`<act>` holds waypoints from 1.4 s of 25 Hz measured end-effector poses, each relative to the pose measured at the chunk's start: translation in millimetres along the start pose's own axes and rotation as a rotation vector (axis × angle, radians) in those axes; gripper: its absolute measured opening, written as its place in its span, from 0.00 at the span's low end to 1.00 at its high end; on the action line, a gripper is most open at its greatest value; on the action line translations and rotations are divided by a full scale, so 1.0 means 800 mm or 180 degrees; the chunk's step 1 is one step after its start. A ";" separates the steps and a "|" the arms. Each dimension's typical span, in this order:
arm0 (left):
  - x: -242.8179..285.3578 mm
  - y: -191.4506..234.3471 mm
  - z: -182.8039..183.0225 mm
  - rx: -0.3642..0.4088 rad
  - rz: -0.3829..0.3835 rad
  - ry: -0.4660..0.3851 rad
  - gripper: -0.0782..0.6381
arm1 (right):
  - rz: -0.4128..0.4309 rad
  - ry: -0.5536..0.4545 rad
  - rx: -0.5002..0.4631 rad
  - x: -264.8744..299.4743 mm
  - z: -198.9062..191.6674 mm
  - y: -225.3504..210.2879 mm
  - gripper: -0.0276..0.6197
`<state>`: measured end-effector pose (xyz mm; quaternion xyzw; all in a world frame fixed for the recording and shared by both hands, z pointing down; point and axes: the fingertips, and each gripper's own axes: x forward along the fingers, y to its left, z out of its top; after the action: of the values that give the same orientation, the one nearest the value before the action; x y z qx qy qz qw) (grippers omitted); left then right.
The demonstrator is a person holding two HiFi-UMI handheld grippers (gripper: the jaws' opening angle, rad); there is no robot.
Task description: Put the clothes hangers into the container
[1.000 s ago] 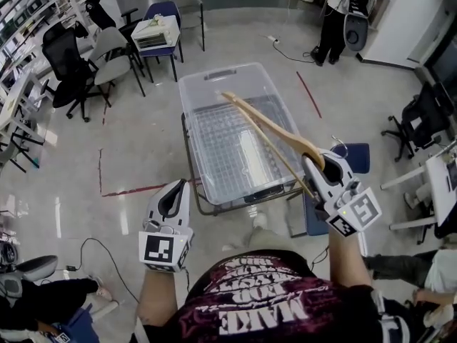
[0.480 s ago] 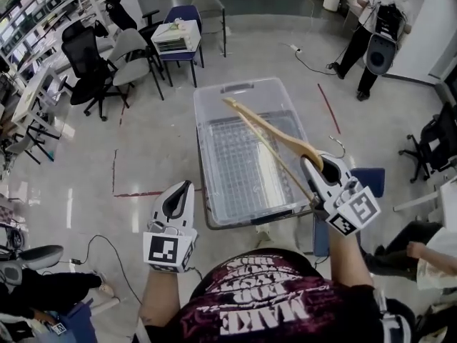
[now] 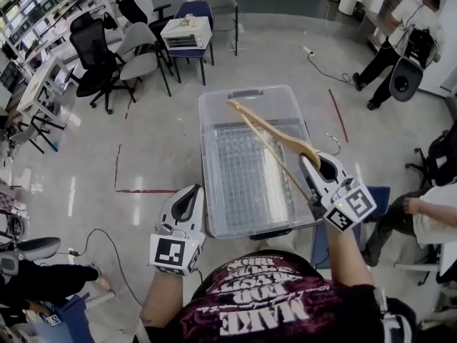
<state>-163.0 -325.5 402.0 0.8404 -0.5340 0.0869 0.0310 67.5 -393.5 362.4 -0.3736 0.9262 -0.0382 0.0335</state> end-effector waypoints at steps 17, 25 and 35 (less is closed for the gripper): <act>0.054 -0.015 -0.026 -0.0105 0.0095 0.0183 0.12 | -0.0015 0.0906 0.0729 0.062 -0.235 -0.084 0.14; 0.054 -0.007 -0.031 -0.0100 0.0248 0.0296 0.12 | -0.0006 0.1426 0.1013 0.074 -0.363 -0.102 0.14; 0.041 -0.005 -0.048 -0.0097 0.0393 0.0491 0.12 | 0.0327 0.1948 0.1547 0.090 -0.501 -0.095 0.14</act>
<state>-150.2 -347.5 446.2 0.7962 -0.5821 0.1449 0.0794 31.6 -480.0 765.8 -0.2792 0.8748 -0.3644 -0.1548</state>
